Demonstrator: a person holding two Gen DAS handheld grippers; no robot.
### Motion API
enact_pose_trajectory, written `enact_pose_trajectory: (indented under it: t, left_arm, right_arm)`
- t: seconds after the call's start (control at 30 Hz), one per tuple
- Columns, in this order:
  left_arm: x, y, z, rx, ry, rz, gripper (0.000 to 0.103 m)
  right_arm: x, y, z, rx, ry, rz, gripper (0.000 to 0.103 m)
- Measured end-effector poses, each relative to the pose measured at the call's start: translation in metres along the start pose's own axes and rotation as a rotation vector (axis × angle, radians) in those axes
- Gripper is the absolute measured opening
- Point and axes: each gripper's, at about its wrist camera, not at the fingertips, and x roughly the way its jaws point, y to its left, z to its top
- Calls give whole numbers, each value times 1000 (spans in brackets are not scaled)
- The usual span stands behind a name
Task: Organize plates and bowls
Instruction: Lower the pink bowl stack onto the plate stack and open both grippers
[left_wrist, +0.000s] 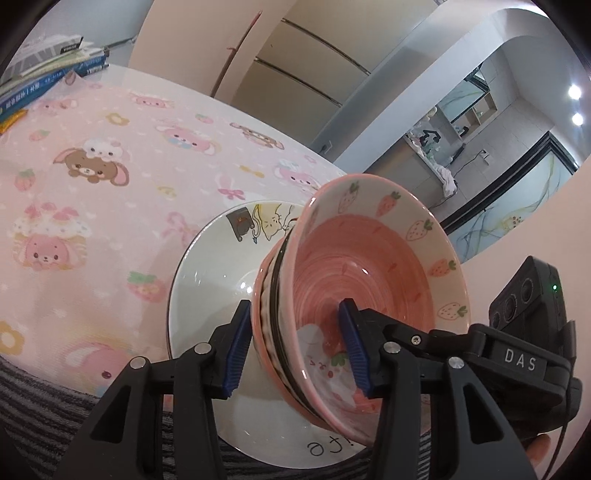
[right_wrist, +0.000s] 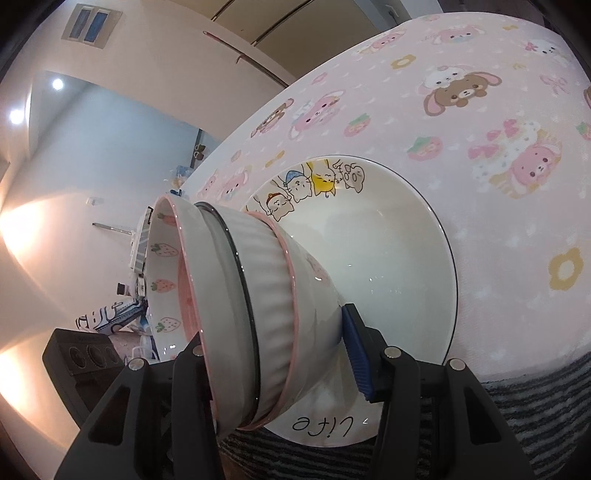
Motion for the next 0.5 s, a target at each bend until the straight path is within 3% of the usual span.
enact_pose_trajectory:
  t: [0.27, 0.5]
  left_arm:
    - [2, -13, -6, 57, -6, 34, 42]
    - [-4, -20, -5, 116, -17, 65, 31]
  right_arm:
    - [2, -8, 1, -14, 23, -9, 52]
    - [-4, -11, 0, -43, 19, -18, 52]
